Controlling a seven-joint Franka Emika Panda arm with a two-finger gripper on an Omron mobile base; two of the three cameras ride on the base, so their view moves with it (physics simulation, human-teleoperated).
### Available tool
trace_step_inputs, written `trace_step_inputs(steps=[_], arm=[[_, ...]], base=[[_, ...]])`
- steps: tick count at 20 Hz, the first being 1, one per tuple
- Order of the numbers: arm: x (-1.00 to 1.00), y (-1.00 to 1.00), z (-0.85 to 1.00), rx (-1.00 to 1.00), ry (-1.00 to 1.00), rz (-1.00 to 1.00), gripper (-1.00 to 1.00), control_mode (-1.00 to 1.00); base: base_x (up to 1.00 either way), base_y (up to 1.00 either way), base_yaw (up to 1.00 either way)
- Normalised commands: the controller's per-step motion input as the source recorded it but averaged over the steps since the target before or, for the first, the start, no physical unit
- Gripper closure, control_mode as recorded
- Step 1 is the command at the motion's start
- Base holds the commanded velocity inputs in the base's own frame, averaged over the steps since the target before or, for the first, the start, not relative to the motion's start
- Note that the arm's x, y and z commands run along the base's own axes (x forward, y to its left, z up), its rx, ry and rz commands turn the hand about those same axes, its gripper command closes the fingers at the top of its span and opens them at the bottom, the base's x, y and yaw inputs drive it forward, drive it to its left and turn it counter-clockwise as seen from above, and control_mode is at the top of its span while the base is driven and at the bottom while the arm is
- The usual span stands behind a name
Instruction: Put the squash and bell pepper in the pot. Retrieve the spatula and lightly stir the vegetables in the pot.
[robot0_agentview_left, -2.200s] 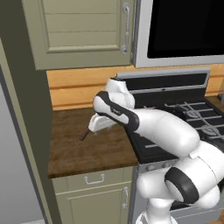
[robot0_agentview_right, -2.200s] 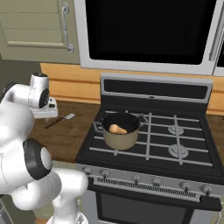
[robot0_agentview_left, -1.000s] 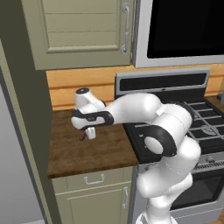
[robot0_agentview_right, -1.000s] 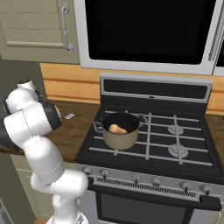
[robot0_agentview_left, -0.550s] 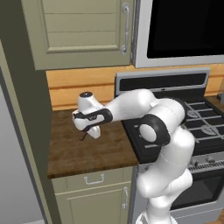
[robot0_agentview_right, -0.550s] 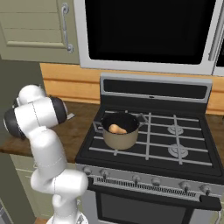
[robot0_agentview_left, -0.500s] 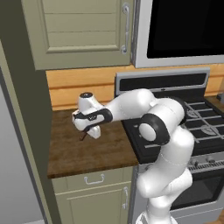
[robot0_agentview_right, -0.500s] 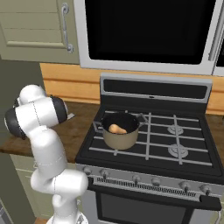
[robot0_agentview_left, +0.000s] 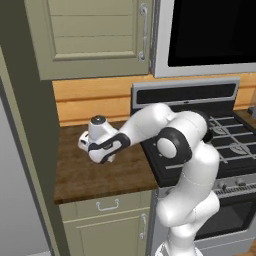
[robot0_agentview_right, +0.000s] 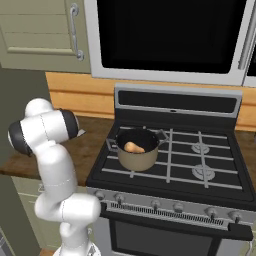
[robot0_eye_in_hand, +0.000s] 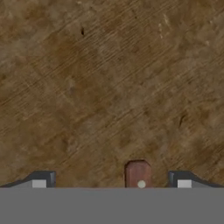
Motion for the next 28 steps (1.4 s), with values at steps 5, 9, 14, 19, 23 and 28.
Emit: trace_step_inputs(steps=[5,9,14,19,23,28], arm=[[0.25,0.14,-0.12,-0.04,-0.12,0.04,-1.0,-1.0],[0.44,0.14,-0.04,-0.04,0.0,0.0,-1.0,-1.0],[0.51,0.18,-0.01,-0.04,0.0,0.0,-1.0,-1.0],[0.3,0.05,-0.15,-0.06,0.0,0.0,-1.0,-1.0],[-0.02,0.0,-0.37,-0.06,0.0,0.0,-1.0,-1.0],[-0.16,-0.04,-0.42,-0.02,0.0,0.0,1.0,-1.0]], base=[[0.0,0.0,0.0],[0.0,0.0,0.0],[0.0,0.0,0.0],[0.0,0.0,0.0],[0.0,0.0,0.0],[0.0,0.0,0.0]])
